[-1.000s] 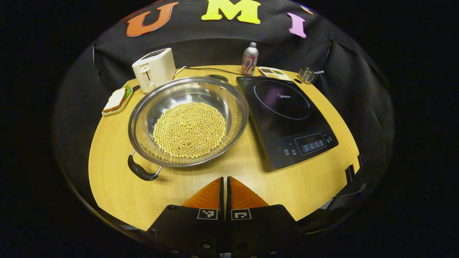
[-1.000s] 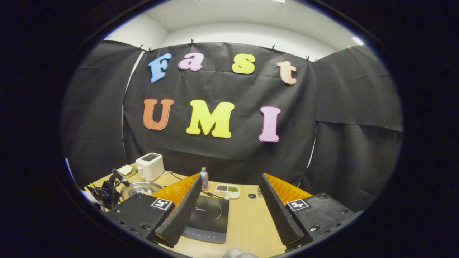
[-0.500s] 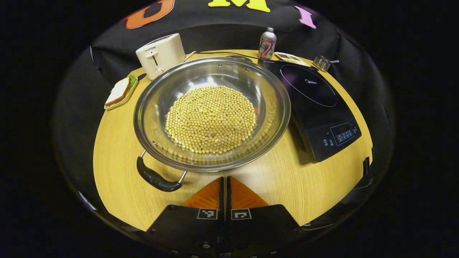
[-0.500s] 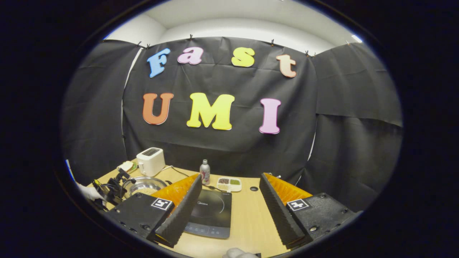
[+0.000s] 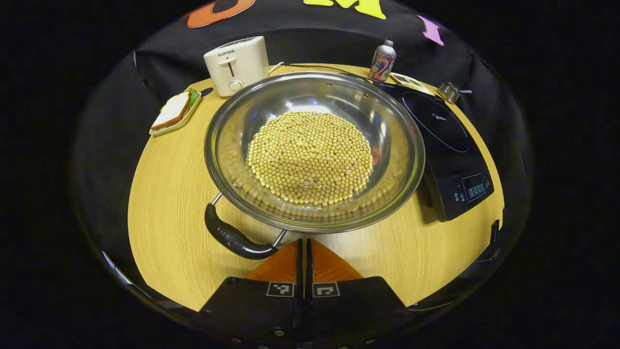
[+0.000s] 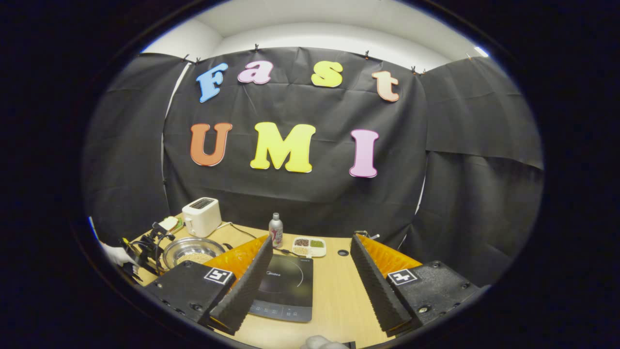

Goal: First push the handle of the pot to place it horizontally, then grasp the pot with both hands and set it on the induction cooktop.

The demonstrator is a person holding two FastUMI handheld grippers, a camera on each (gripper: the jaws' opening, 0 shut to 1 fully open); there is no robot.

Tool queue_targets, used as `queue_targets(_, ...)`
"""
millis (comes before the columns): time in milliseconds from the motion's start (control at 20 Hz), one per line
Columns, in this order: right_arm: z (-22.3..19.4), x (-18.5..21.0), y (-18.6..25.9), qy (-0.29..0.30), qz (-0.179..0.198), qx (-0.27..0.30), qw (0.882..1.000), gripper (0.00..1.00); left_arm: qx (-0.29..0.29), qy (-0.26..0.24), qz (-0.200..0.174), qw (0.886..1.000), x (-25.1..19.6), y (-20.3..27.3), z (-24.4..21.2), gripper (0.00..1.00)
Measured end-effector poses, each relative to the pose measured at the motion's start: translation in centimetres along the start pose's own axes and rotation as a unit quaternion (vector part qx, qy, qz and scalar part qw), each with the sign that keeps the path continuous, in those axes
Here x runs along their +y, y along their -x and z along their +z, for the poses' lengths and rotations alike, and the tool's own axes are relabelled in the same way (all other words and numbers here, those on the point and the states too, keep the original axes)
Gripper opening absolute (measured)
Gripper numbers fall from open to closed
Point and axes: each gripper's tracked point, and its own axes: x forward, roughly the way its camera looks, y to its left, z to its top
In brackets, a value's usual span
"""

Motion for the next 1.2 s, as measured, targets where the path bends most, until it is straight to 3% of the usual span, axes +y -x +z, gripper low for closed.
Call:
queue_targets(50,0.0,0.0,-0.1,-0.001,0.0,0.0,1.0,1.0,0.0,0.002,0.001,1.0,0.4,0.1,0.0,0.1)
queue_targets(250,0.1,0.4,-0.4,0.002,0.001,-0.001,1.0,1.0,0.004,0.012,0.012,1.0,2.6,-0.7,0.7,0.1)
queue_targets(300,0.2,0.5,-0.6,0.002,0.002,-0.001,1.0,1.0,0.006,0.016,0.014,1.0,3.0,-0.6,0.6,0.0)
queue_targets(350,0.3,0.6,-0.7,0.002,0.002,-0.001,1.0,1.0,0.006,0.023,0.014,1.0,3.3,-0.7,0.8,0.1)
queue_targets(400,0.4,0.7,-0.8,0.004,0.002,-0.001,1.0,1.0,0.006,0.03,0.013,0.999,3.7,-0.7,1.0,0.0)
queue_targets(750,0.5,1.2,-1.4,0.008,0.005,-0.001,1.0,1.0,0.002,0.064,0.015,0.998,5.8,-1.1,2.0,0.0)
queue_targets(800,0.5,1.3,-1.5,0.008,0.006,0.0,1.0,1.0,0.001,0.067,0.015,0.998,6.0,-1.1,2.0,0.1)
queue_targets(850,0.5,1.3,-1.5,0.008,0.005,0.0,1.0,1.0,-0.003,0.071,0.015,0.997,6.2,-1.1,2.2,0.0)
queue_targets(950,0.4,1.2,-1.6,0.004,0.004,0.003,1.0,1.0,-0.003,0.081,0.012,0.997,6.7,-1.2,2.5,0.0)
queue_targets(1000,0.4,1.2,-1.6,0.003,0.004,0.003,1.0,1.0,-0.005,0.087,0.012,0.996,7.0,-1.3,2.8,0.1)
queue_targets(1050,0.3,1.1,-1.6,0.003,0.003,0.004,1.0,1.0,-0.005,0.093,0.012,0.996,7.2,-1.4,2.8,0.0)
queue_targets(1200,0.3,1.1,-1.7,0.002,0.0,0.005,1.0,1.0,-0.007,0.099,0.016,0.995,8.1,-1.7,3.6,0.0)
